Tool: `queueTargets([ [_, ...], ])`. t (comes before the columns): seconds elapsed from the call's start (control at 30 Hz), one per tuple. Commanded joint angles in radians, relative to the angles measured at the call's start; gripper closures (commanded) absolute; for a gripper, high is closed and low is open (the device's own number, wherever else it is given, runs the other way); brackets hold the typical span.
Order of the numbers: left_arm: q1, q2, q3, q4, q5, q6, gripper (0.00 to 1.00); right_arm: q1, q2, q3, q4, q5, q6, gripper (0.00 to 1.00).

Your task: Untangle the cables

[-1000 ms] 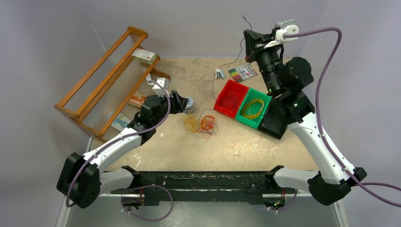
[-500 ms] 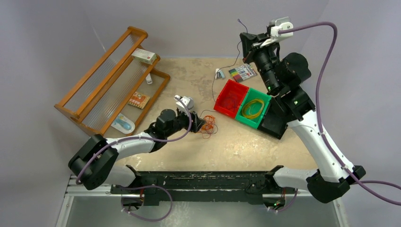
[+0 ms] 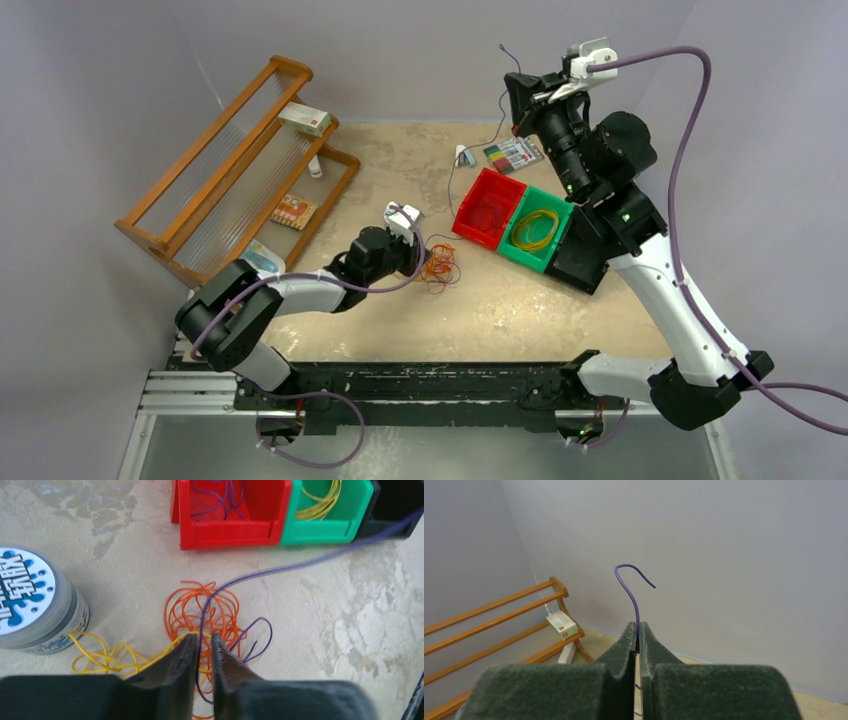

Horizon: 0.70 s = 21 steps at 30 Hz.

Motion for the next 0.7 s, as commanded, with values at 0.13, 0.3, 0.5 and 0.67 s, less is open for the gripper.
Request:
queueTargets([
  [0.13, -0.003, -0.063, 0.126, -0.070, -0.055, 0.019, 1.00, -0.001, -0.060, -0.074, 0.035, 0.005, 0.033, 1.00],
  [0.3, -0.003, -0.197, 0.117, -0.108, -0.129, 0.012, 1.00, 0.000, -0.086, -0.154, 0.016, 0.026, 0.044, 1.00],
  [0.5, -0.004, -0.289, 0.232, -0.244, -0.208, 0.015, 1.00, 0.000, -0.145, -0.299, -0.003, -0.008, 0.076, 1.00],
  [0.67, -0.002, -0.273, 0.411, -0.441, -0.242, 0.005, 1.00, 0.001, -0.190, -0.416, 0.010, -0.054, 0.099, 1.00],
])
